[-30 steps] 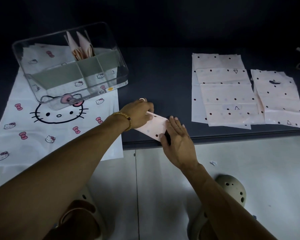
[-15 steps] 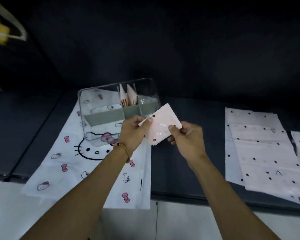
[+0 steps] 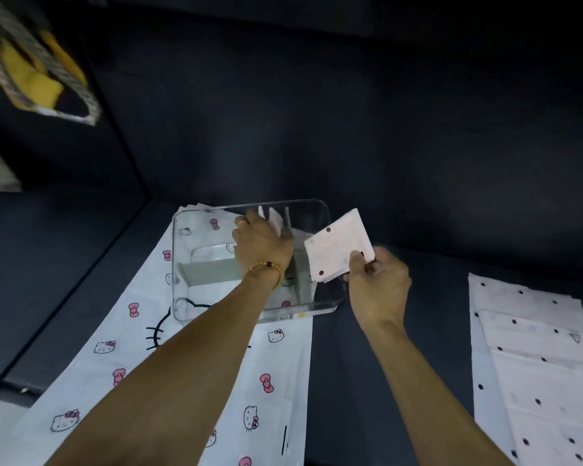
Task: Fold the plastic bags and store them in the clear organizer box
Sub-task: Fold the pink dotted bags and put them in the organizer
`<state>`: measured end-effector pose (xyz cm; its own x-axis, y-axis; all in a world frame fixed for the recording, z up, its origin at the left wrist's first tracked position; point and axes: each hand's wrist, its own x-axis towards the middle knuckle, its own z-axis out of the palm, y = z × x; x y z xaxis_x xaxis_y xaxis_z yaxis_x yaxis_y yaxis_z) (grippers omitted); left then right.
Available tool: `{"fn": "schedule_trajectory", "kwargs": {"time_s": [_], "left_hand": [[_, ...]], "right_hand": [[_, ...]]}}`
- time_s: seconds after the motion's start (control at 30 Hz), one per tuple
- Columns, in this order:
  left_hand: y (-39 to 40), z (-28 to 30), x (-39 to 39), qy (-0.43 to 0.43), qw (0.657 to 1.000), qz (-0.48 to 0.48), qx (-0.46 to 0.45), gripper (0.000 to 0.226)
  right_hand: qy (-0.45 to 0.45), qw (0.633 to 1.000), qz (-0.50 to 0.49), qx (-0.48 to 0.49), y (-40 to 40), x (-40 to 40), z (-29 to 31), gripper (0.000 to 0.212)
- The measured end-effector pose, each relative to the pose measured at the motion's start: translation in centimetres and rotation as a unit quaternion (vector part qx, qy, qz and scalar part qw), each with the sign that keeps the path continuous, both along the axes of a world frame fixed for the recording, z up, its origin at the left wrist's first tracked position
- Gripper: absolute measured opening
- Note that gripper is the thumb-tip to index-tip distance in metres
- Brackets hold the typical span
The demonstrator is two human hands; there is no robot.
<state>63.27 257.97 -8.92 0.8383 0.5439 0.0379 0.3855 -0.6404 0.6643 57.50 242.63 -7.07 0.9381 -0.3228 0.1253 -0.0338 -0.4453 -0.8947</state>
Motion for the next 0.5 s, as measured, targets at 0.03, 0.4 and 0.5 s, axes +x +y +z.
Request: {"fn": "schedule_trajectory", "kwargs": {"time_s": [0.03,0.4,0.5], "left_hand": [[0.3,-0.1,-0.2,-0.018,1.0,-0.002,-0.004,0.052],[2.9,-0.6,-3.7,-0.075,0.996,-0.037,-0.011,0.012],[2.8,-0.8,-4.3,-0.071,0.996,-0.038,-0.022,0.009]], "right_hand": [[-0.003,1.0,0.007,-0.002,0.2,0.1,0.0,0.019],[-0.026,0.994,0.067,-0.077,5.7,2.4,1.1,0.02],[-0.028,0.978,0.069,-0.196,6.0,2.9,0.7,0.017]]}}
